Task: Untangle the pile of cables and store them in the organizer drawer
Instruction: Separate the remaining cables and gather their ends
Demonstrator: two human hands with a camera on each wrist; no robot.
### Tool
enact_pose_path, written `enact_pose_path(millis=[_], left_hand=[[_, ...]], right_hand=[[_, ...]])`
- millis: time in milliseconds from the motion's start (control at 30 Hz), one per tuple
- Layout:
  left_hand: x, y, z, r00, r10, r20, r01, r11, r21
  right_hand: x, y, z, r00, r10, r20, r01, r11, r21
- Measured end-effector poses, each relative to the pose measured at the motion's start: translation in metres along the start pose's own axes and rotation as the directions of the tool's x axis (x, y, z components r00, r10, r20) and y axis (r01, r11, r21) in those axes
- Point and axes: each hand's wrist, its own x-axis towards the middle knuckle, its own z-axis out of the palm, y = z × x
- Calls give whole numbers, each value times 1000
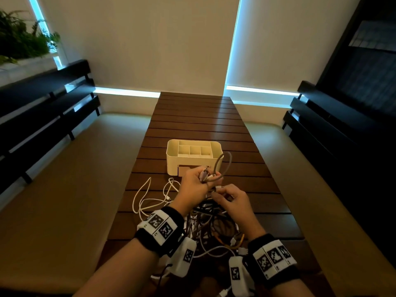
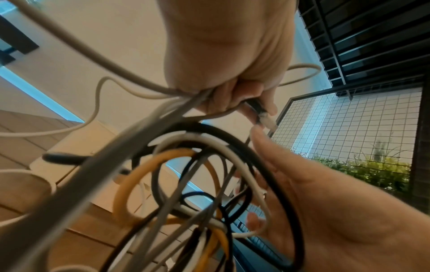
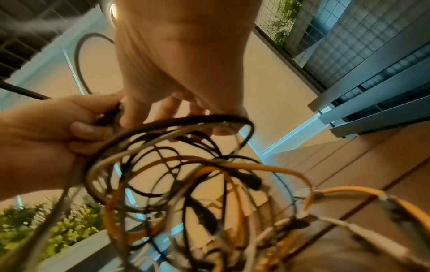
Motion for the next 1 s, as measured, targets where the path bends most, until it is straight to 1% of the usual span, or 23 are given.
enact_pose_path(millis=[67, 133, 167, 200, 267, 300, 333, 367, 400, 433, 467, 500, 567, 633, 667, 700, 733, 767, 833, 867, 900, 933, 1000], left_hand=[[1, 3, 0, 1000, -20, -18, 20, 999, -32], [3, 11, -1, 997, -33, -66, 25, 992, -121], [4, 16, -2, 995, -21, -99, 5, 988, -154], [5, 23, -4, 991, 3, -136, -25, 987, -160], [6, 40, -11, 975, 87, -202, -116, 984, -136], [6, 51, -16, 959, 133, -249, -173, 974, -147], [6, 65, -23, 934, 164, -316, -231, 955, -188], [7, 80, -32, 906, 184, -381, -291, 924, -247], [8, 95, -44, 883, 199, -426, -344, 891, -296], [8, 110, -55, 869, 224, -440, -385, 866, -320], [7, 121, -64, 870, 262, -417, -409, 857, -315], [6, 127, -69, 876, 302, -375, -416, 868, -273], [6, 126, -69, 892, 339, -300, -390, 912, -128], [5, 114, -64, 910, 325, -257, -339, 941, -12], [6, 103, -63, 918, 314, -244, -316, 948, 31], [7, 93, -63, 925, 296, -238, -289, 955, 64], [9, 83, -65, 933, 267, -243, -253, 964, 85], [11, 74, -67, 941, 228, -251, -211, 973, 94], [13, 54, -72, 951, 164, -262, -124, 979, 162], [15, 42, -75, 957, 137, -257, -78, 970, 228], [17, 31, -77, 964, 102, -245, -27, 955, 294], [17, 20, -80, 972, 49, -229, 39, 931, 363], [14, 5, -85, 979, -49, -198, 149, 834, 531]], right_hand=[[5, -7, 5, 999, -27, -20, 26, 998, -56], [10, -10, 6, 1000, -18, 14, 20, 982, -188], [12, -10, 6, 1000, -1, 29, 8, 967, -255], [14, -9, 5, 999, 30, 32, -19, 954, -298], [13, -2, 2, 993, 104, 49, -83, 943, -321], [10, 3, 2, 989, 128, 76, -87, 910, -406], [6, 10, 2, 979, 161, 124, -75, 853, -516], [0, 19, 1, 967, 201, 155, -83, 829, -554], [-7, 28, 1, 954, 242, 178, -115, 841, -529], [-14, 37, 0, 945, 265, 191, -138, 855, -500], [-19, 43, 0, 945, 263, 192, -139, 859, -492], [-22, 47, 0, 951, 255, 178, -138, 859, -494], [-23, 48, -3, 969, 220, 115, -148, 883, -446], [-19, 40, -5, 984, 165, 59, -130, 914, -383], [-16, 36, -6, 986, 150, 72, -116, 929, -351], [-13, 33, -6, 983, 144, 115, -100, 939, -329], [-12, 31, -5, 971, 152, 183, -87, 943, -322], [-12, 29, -4, 949, 176, 263, -78, 936, -344], [-13, 31, -1, 892, 236, 386, -24, 877, -480], [-15, 33, 0, 879, 256, 403, 12, 832, -554], [-15, 35, -1, 881, 273, 387, 15, 801, -599], [-16, 39, -3, 890, 291, 352, -17, 791, -612], [-17, 45, -11, 907, 328, 263, -123, 805, -580]])
